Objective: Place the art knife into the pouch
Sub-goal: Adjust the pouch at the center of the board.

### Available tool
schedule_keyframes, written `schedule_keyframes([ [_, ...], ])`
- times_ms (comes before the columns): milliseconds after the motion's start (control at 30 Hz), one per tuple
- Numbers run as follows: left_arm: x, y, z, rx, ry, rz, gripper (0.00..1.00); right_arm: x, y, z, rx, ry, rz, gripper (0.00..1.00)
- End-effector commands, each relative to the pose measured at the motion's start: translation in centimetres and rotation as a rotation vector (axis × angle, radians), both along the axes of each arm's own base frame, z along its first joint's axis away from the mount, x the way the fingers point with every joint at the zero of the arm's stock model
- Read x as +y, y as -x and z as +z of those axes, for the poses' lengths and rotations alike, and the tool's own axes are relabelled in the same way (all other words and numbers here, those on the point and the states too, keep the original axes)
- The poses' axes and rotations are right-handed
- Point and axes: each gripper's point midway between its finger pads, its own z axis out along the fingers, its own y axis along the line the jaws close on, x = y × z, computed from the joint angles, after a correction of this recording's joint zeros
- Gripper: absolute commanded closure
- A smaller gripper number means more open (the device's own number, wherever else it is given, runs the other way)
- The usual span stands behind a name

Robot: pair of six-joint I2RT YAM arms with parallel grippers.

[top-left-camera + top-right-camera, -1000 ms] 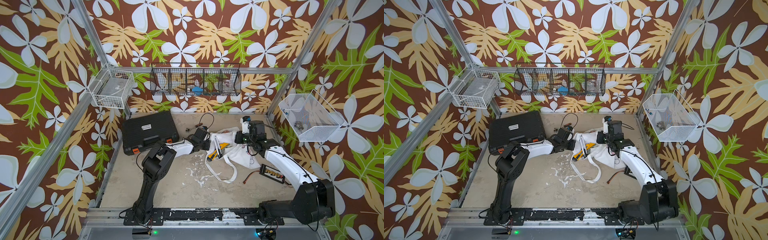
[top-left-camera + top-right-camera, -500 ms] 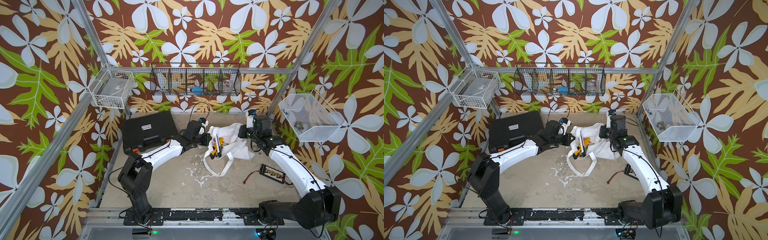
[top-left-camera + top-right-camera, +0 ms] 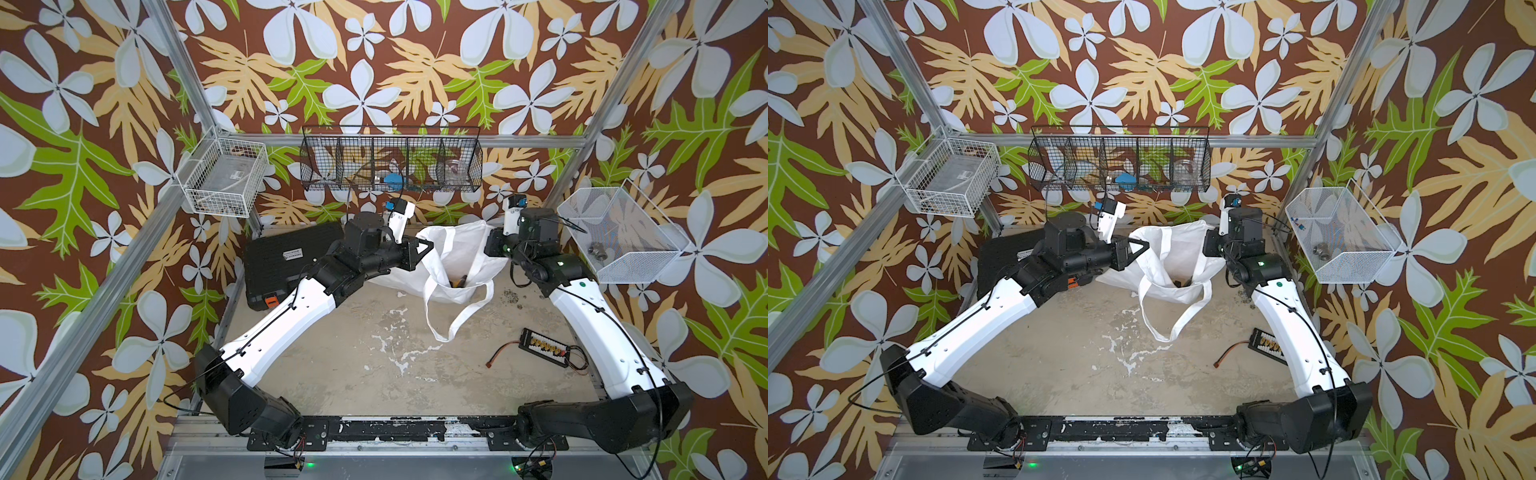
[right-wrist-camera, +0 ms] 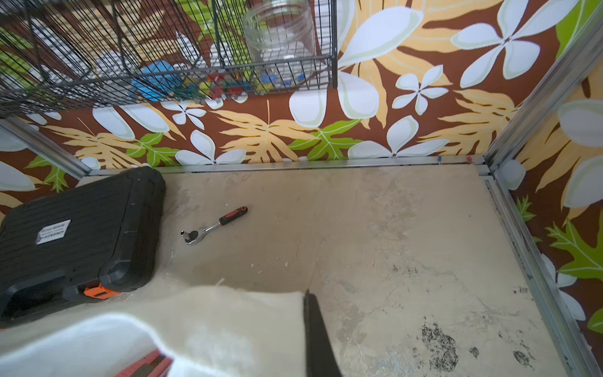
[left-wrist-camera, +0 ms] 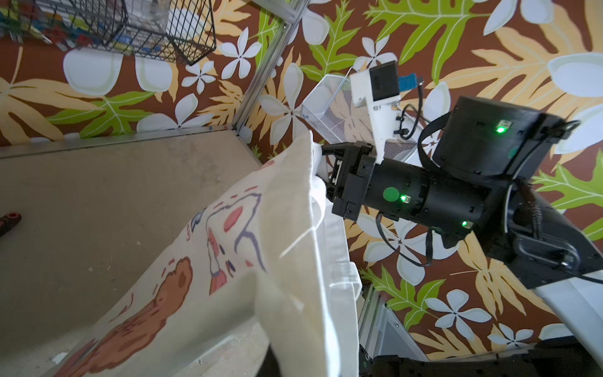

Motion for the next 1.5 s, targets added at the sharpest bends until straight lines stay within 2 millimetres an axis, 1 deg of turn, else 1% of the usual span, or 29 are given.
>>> schedule_keyframes([
  [0,0.5,0.4,2.1,-0.048,0.009,0.006,1.00,-0.4,0.3,1.8,-0.029,0.019,-0.009,1.00],
  [33,0.6,0.3,1.8,-0.045,-0.004,0.014,1.00,-0.4,0.4,2.1,-0.032,0.021,-0.008,1.00],
  [100,1.2,-0.1,0.5,-0.032,-0.038,0.051,1.00,-0.6,0.6,2.0,-0.031,0.029,-0.013,1.00],
  [200,2.0,-0.6,-2.3,0.008,-0.053,0.085,1.00,-0.5,0.5,0.5,-0.002,0.033,-0.004,1.00],
  [300,3.0,-1.7,-6.6,0.062,-0.115,0.160,1.00,0.0,-0.4,-2.9,0.082,0.041,0.013,1.00],
  [367,3.3,-1.8,-10.3,0.118,-0.142,0.167,1.00,0.3,-0.8,-5.2,0.129,0.039,0.021,1.00],
  [433,3.5,-1.8,-13.0,0.158,-0.160,0.172,1.00,0.5,-0.9,-6.7,0.161,0.039,0.026,1.00],
  [467,3.7,-1.8,-14.1,0.171,-0.165,0.180,1.00,0.6,-0.8,-7.0,0.165,0.036,0.031,1.00],
  [533,3.7,-1.6,-15.6,0.192,-0.161,0.178,1.00,0.9,-0.4,-7.0,0.163,0.036,0.038,1.00],
  [600,3.4,-1.2,-16.6,0.210,-0.147,0.161,1.00,1.2,0.2,-6.1,0.139,0.022,0.053,1.00],
  [633,3.3,-1.2,-17.0,0.217,-0.146,0.155,1.00,1.6,0.7,-5.5,0.123,0.005,0.076,0.95],
  [667,3.2,-1.2,-17.3,0.221,-0.147,0.149,1.00,1.9,1.3,-4.8,0.108,-0.007,0.091,0.83],
  [733,3.0,-1.2,-17.4,0.222,-0.142,0.139,1.00,2.3,2.6,-3.9,0.084,-0.025,0.113,0.67],
  [867,2.5,-1.5,-17.2,0.215,-0.132,0.123,1.00,2.8,5.6,-2.3,0.033,-0.059,0.153,0.44],
  [933,2.3,-1.7,-16.9,0.213,-0.110,0.116,1.00,2.9,6.7,-1.6,0.008,-0.070,0.169,0.35],
  [1000,1.8,-2.0,-16.6,0.212,-0.090,0.102,1.00,3.9,7.6,-1.2,-0.003,-0.111,0.228,0.33],
  [1033,1.6,-2.2,-16.5,0.211,-0.084,0.097,1.00,4.7,8.1,-1.1,-0.002,-0.142,0.273,0.33],
  [1133,0.9,-2.5,-16.2,0.211,-0.069,0.075,1.00,7.0,9.3,-1.8,0.021,-0.245,0.396,0.32],
  [1200,0.7,-2.6,-16.0,0.209,-0.063,0.069,1.00,8.9,10.8,-2.0,0.053,-0.310,0.505,0.32],
  [1267,0.6,-2.8,-16.0,0.207,-0.063,0.064,1.00,10.2,12.6,-1.8,0.045,-0.358,0.577,0.32],
  [1333,0.4,-2.9,-16.1,0.210,-0.061,0.059,1.00,10.7,13.7,-1.8,0.034,-0.388,0.607,0.31],
  [1467,0.1,-3.1,-16.3,0.218,-0.042,0.044,1.00,11.3,13.6,-4.0,0.086,-0.409,0.626,0.31],
])
